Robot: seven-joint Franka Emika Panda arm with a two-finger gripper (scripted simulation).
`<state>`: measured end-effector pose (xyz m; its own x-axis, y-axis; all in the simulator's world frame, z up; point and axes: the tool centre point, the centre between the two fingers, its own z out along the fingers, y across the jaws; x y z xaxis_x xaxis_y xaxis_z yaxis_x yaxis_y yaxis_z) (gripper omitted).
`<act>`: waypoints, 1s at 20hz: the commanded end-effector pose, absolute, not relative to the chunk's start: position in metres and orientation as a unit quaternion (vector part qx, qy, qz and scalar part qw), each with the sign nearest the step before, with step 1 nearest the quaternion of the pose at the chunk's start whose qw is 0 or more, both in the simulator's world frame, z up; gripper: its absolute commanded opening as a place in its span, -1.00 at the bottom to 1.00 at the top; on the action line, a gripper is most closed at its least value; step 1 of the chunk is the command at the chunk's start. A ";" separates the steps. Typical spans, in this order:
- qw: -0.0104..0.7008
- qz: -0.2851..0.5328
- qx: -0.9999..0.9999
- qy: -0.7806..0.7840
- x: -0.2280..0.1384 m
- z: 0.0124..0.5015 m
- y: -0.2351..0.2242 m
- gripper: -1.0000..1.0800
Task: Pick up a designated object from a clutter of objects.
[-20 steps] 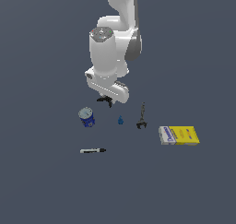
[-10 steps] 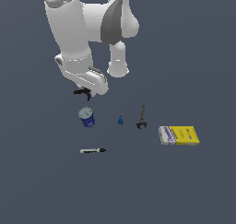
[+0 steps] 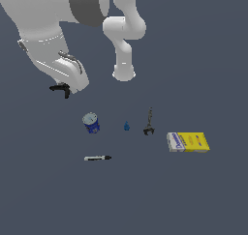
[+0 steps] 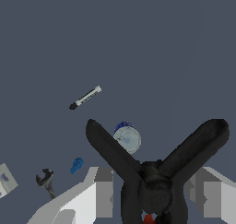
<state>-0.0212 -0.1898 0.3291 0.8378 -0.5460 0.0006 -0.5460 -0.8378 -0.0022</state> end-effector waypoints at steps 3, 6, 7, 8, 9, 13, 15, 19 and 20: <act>0.000 0.000 -0.959 0.285 -0.011 0.353 -0.212 -1.00; 0.000 0.000 -0.959 0.285 -0.005 0.364 -0.223 -1.00; 0.000 0.000 -0.959 0.285 -0.003 0.367 -0.226 -1.00; 0.000 0.000 -0.959 0.285 -0.002 0.370 -0.229 -1.00; 0.000 0.000 -0.959 0.285 0.000 0.373 -0.231 -1.00; 0.000 0.000 -0.959 0.285 0.004 0.381 -0.239 -1.00; 0.000 0.000 -0.959 0.285 0.005 0.383 -0.241 -1.00; 0.000 0.000 -0.959 0.285 0.007 0.385 -0.244 -1.00; 0.000 0.000 -0.959 0.285 0.007 0.385 -0.244 -1.00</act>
